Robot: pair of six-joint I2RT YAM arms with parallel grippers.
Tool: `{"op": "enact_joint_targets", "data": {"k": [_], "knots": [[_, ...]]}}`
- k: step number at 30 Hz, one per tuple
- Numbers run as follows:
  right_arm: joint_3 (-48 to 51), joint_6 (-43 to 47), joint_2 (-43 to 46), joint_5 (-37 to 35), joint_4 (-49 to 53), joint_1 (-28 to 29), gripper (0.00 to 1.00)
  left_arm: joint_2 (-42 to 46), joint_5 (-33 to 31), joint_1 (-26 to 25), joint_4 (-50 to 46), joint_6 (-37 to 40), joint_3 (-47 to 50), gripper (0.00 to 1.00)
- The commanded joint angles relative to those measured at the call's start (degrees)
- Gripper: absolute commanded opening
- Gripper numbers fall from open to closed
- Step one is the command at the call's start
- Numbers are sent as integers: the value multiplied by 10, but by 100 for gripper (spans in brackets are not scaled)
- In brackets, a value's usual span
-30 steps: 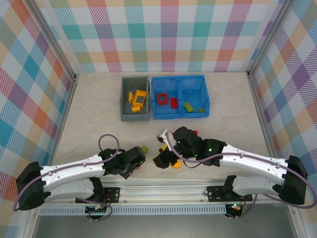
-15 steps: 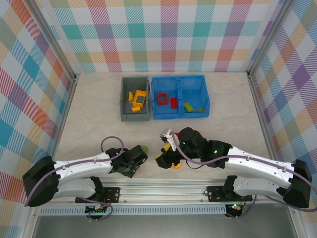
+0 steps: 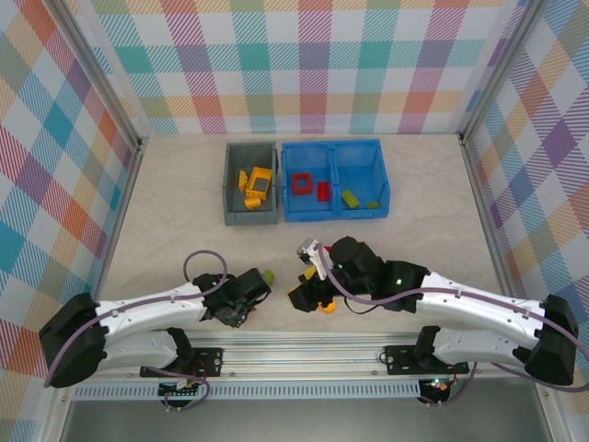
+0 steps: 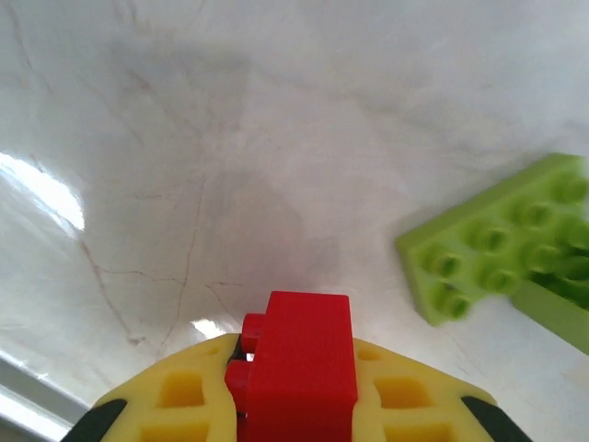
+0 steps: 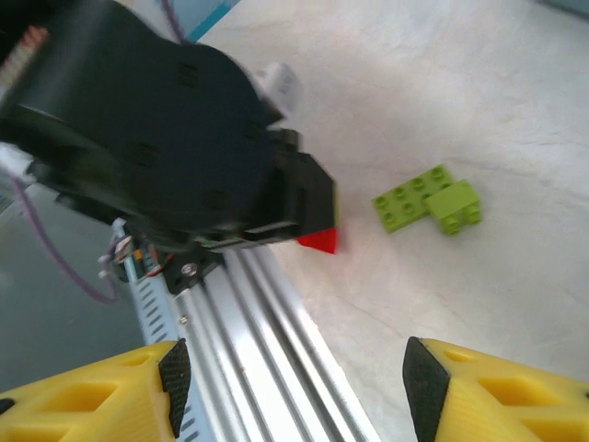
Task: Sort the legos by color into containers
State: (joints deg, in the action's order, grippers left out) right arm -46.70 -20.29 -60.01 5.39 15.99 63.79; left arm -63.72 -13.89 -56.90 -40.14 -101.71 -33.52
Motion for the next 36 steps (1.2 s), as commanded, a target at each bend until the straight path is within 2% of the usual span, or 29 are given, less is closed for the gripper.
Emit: {"op": "enact_joint_targets", "data": {"k": [1, 3, 5, 8, 11, 14, 17, 22, 29, 36], "knots": [[-39, -9, 51, -133, 11, 0, 64, 48, -94, 3, -107, 115, -114, 15], [-43, -19, 83, -221, 9, -4, 64, 18, -79, 26, -103, 217, -187, 15], [-40, -22, 104, -260, -16, -23, 64, -56, -34, 60, -110, 321, -281, 15], [-45, -28, 101, -275, -50, -58, 65, -173, 22, 103, -108, 443, -412, 15], [-75, -39, 75, -295, -40, -84, 65, -288, 75, 142, -102, 529, -544, 15], [-90, -52, 57, -302, -34, -106, 65, -409, 75, 158, -138, 593, -700, 15], [-87, -67, 54, -293, -32, -126, 65, -530, 71, 170, -186, 630, -840, 15], [-74, -79, 68, -291, -17, -132, 65, -677, 62, 192, -235, 650, -984, 15], [-45, -95, 93, -289, -3, -133, 65, -744, 70, 200, -216, 659, -1000, 18], [-38, -102, 82, -275, 4, -134, 65, -748, 78, 200, -206, 659, -1004, 41]]}}
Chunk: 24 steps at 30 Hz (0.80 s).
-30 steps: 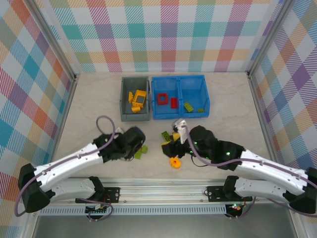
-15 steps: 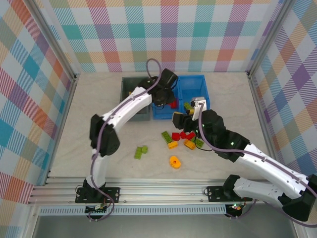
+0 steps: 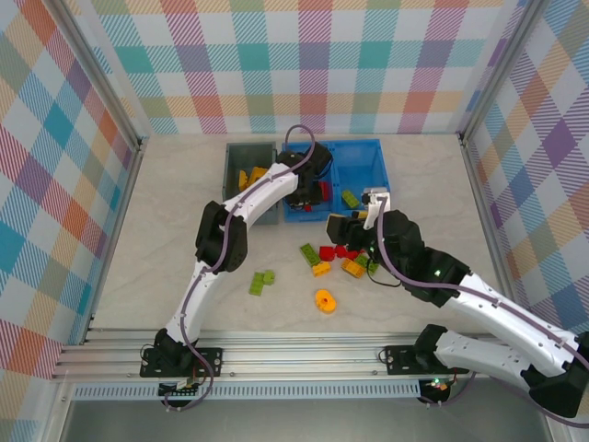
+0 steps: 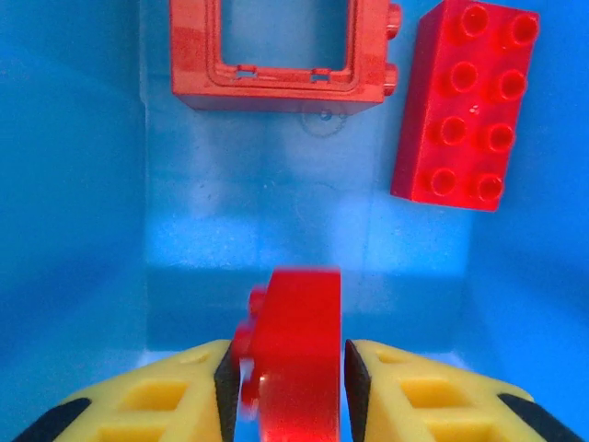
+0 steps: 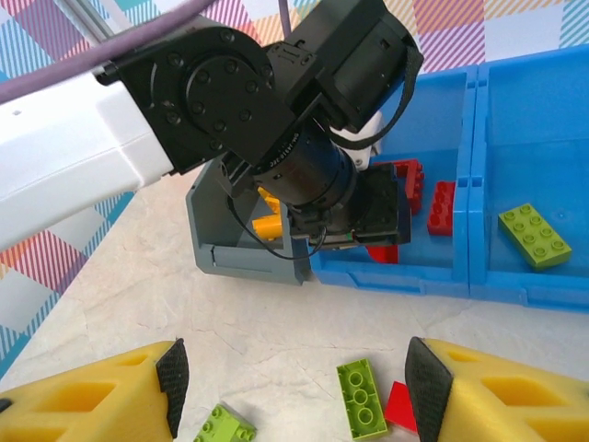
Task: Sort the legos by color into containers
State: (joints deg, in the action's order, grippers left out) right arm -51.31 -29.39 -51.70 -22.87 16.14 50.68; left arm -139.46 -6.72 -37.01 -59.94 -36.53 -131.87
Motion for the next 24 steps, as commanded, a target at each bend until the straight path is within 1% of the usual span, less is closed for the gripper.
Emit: {"op": "enact_joint_targets", "data": {"k": [1, 2, 3, 7, 9, 11, 12, 13, 15, 17, 19, 21, 24], "knots": [[10, -11, -1, 8, 4, -3, 66, 13, 7, 1, -10, 8, -22, 45], [12, -12, -1, 8, 6, -3, 66, 18, 6, 1, -12, 8, -23, 49], [13, -13, -2, 8, 10, -3, 66, 24, 5, 0, -14, 8, -24, 51], [9, -9, -11, 14, 39, -14, 66, 66, 0, -2, -19, 4, -26, 52], [-11, 2, -34, 18, 74, -15, 65, 102, -13, -7, -23, -2, -23, 52], [-33, 15, -74, 41, 106, -15, 63, 166, -46, -14, -21, -11, 10, 53], [-44, 28, -98, 69, 113, -11, 61, 203, -61, -17, -14, -17, 39, 54], [-55, 37, -119, 79, 121, -1, 61, 248, -78, -20, -5, -27, 80, 56], [-80, 43, -169, 76, 134, 33, 61, 342, -106, -21, 14, -51, 178, 57], [-98, 23, -223, 99, 130, 57, 61, 453, -128, -21, 31, -67, 301, 58], [-113, -18, -275, 116, 113, 83, 61, 552, -139, -22, 40, -73, 404, 59], [-136, -77, -330, 118, 108, 106, 61, 644, -149, -22, 29, -76, 494, 59], [-187, -183, -424, 137, 134, 113, 62, 775, -149, -21, 8, -73, 608, 62]]}}
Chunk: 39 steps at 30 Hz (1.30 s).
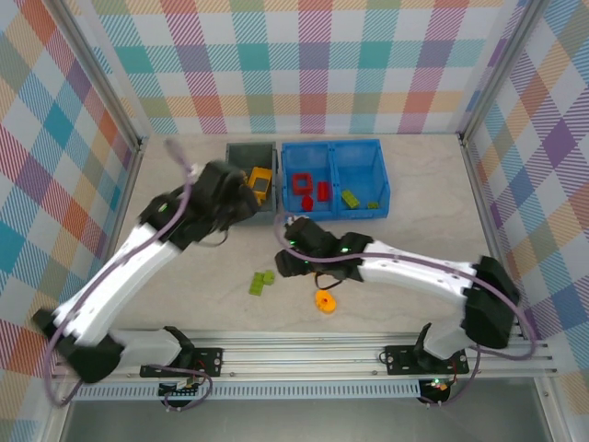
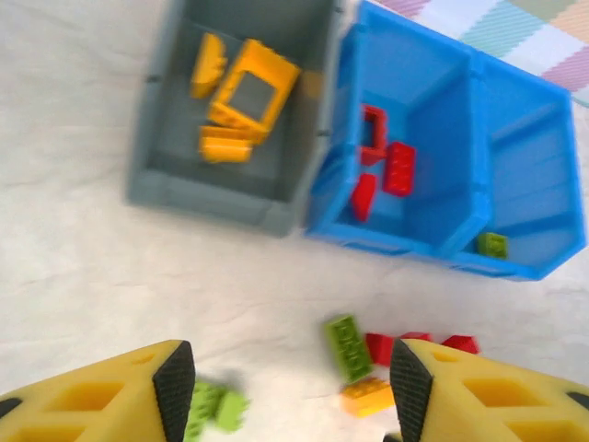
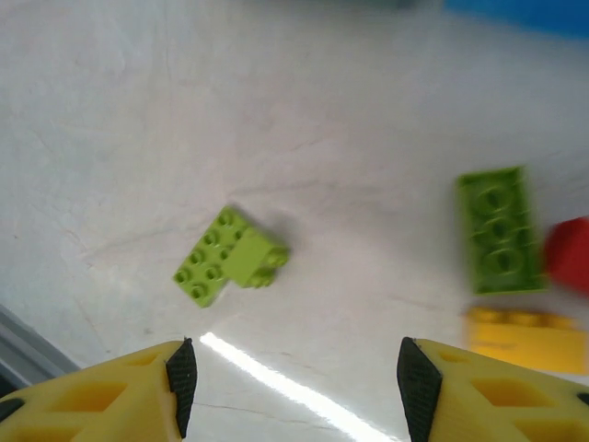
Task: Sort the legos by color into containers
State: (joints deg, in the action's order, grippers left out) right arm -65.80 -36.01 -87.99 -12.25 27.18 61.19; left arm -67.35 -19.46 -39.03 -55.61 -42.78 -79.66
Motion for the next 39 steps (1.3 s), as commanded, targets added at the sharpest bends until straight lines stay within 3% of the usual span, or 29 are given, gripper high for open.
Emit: {"op": "enact_joint_targets", "data": {"k": [1, 5, 11, 15, 22, 34, 39], "knots": [[-64, -148, -93, 39, 37, 8, 62, 102, -12, -2, -34, -2, 125, 63], [-143, -223, -183, 69, 75, 9, 62, 255, 48, -1, -33, 20, 237, 67], [-168, -293, -245, 86, 76, 9, 62, 346, 59, -1, -85, 4, 271, 68], [-167, -305, -265, 97, 65, 3, 61, 347, 69, -1, -76, 0, 274, 68], [-157, -303, -272, 98, 47, -5, 43, 320, 90, -1, -47, 3, 276, 67], [-137, -289, -274, 82, 58, -15, 33, 306, 115, -1, -18, 5, 278, 67], [-129, -268, -251, 62, 64, -14, 23, 288, 175, 0, 46, 13, 290, 67]]}}
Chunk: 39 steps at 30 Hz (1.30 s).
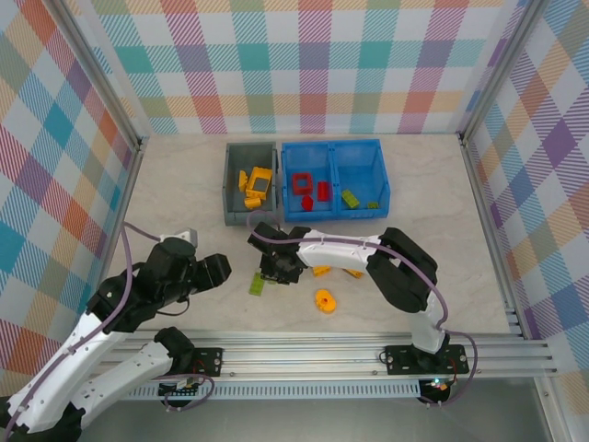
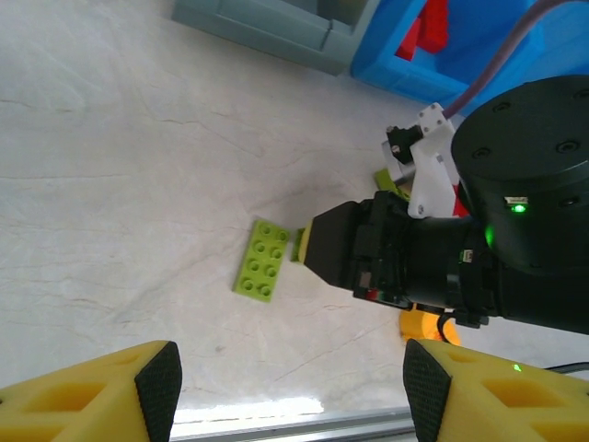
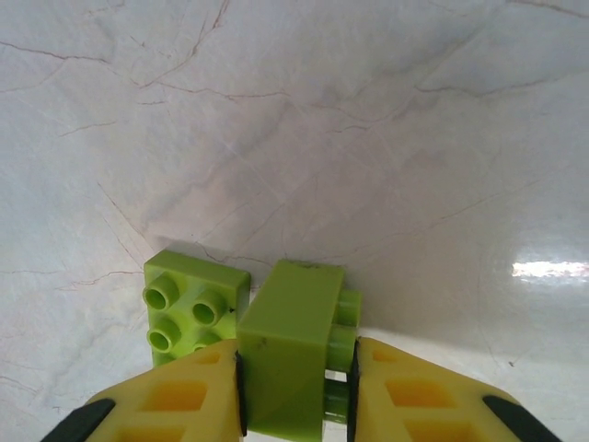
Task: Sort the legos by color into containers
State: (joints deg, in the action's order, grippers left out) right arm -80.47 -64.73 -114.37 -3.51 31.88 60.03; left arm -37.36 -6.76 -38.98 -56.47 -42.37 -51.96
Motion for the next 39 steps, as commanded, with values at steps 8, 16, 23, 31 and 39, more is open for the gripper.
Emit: {"op": "enact_joint_targets", "data": {"k": [8, 16, 23, 31, 39], "knots": [[36, 64, 98, -88, 52, -3, 18, -47, 92, -2, 127, 5, 17, 67], [70, 149, 246, -139, 113, -99, 19, -142, 126, -66, 241, -8, -14, 67], [48, 291, 271, -88, 121, -315, 21, -311, 29, -178, 320, 21, -120, 66], [-94, 342, 77, -99, 140, -405, 20, -456, -51, -222, 340, 53, -231, 66], [-170, 338, -37, -137, 173, -410, 26, -504, -79, -227, 285, 17, -263, 66]]}}
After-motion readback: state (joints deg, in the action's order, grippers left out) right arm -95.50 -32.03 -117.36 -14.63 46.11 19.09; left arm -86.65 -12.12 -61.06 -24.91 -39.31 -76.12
